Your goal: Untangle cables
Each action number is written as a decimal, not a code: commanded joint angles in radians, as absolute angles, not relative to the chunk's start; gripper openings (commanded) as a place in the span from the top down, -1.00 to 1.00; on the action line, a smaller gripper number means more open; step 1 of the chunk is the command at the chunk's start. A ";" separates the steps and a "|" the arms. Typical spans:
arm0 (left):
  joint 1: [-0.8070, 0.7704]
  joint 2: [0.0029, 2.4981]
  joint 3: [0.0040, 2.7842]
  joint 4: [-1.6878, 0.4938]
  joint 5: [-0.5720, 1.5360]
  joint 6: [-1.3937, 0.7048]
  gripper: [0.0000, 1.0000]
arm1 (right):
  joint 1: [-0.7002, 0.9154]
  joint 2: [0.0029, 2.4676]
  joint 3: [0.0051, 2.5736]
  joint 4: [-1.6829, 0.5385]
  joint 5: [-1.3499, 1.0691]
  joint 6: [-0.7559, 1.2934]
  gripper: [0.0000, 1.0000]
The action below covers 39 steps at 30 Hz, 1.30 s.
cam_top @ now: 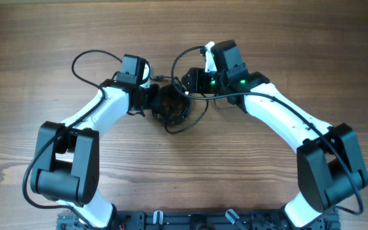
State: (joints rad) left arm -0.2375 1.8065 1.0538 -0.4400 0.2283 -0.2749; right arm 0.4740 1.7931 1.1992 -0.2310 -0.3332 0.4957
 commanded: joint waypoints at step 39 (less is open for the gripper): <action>-0.239 1.820 1.053 -0.430 0.212 -0.270 0.28 | 0.551 1.973 1.176 -0.090 -0.233 0.710 0.49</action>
